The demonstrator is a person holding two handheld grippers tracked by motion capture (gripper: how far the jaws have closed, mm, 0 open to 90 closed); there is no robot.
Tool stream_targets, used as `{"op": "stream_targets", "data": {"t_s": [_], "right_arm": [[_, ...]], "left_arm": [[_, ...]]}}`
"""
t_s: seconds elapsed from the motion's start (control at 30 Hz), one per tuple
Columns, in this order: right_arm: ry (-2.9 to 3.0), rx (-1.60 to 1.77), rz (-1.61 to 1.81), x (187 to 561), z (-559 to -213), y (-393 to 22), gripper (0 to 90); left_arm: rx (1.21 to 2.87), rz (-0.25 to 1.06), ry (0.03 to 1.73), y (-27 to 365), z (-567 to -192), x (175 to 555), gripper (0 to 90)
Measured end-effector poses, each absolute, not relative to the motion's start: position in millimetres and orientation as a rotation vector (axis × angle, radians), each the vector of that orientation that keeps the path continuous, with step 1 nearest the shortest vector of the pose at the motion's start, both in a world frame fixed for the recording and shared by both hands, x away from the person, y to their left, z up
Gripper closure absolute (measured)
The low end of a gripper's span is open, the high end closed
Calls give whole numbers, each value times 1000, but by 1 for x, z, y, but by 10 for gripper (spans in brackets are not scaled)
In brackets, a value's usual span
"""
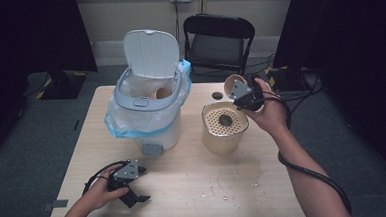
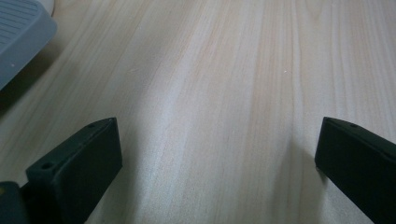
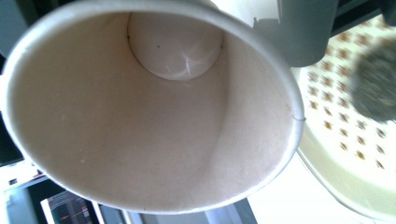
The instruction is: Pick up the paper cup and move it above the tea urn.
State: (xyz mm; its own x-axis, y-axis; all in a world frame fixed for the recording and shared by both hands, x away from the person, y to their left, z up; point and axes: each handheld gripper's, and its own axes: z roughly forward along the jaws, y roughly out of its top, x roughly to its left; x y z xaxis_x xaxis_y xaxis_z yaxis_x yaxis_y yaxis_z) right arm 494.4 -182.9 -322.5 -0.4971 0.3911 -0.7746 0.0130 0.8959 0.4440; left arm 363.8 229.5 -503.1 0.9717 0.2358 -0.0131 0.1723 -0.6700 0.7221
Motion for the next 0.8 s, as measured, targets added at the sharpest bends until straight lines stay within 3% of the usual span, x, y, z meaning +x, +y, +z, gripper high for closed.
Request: {"op": "stream_targets", "data": {"t_s": [0.8], "right_arm": [[2222, 767, 1060, 515, -313, -198, 316]], "left_arm": [[2334, 99, 283, 230, -502, 364, 0]]}}
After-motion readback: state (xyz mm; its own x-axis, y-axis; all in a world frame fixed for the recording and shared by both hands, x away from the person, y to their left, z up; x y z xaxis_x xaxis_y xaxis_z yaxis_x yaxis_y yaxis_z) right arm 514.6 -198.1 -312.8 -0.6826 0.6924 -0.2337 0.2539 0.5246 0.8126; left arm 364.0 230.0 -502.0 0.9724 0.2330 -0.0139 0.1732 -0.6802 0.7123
